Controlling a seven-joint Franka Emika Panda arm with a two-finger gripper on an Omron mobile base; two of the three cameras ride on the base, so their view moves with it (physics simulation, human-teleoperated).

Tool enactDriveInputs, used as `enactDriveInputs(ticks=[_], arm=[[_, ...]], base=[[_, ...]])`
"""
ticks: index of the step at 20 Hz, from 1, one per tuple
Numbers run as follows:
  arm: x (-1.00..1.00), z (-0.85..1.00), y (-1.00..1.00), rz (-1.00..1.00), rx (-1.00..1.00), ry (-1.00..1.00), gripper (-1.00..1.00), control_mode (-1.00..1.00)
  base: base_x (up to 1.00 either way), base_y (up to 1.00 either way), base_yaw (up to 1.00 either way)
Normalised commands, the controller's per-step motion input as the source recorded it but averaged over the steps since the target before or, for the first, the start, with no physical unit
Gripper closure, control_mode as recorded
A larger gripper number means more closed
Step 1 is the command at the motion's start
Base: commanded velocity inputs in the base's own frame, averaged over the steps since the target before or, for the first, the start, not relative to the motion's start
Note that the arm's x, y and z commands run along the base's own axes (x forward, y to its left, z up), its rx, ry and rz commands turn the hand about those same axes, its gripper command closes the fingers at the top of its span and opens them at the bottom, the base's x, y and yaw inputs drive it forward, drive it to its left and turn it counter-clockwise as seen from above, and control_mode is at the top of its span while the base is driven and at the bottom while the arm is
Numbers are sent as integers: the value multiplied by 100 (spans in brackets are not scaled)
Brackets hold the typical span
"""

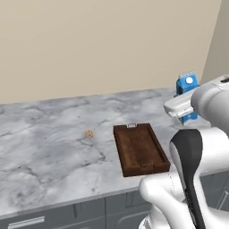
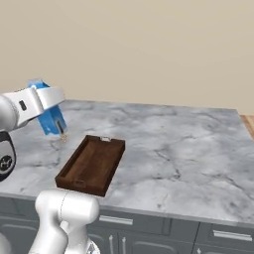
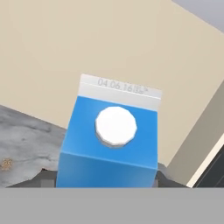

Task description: Take out the milk from the fridge and place it on the tray on the counter. Then take the sugar cube near the tray and place it in the tray.

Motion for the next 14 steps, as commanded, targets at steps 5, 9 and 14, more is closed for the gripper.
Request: enactDriveInputs(ticks=[5, 9, 14], arm=[[31, -39, -1, 11, 0, 0, 100, -100], [30, -63, -4, 27, 0, 1, 100, -100], [52, -71, -7, 32, 2, 2, 100, -100]], base=[[0, 0, 0], [0, 0, 0], [0, 0, 0]])
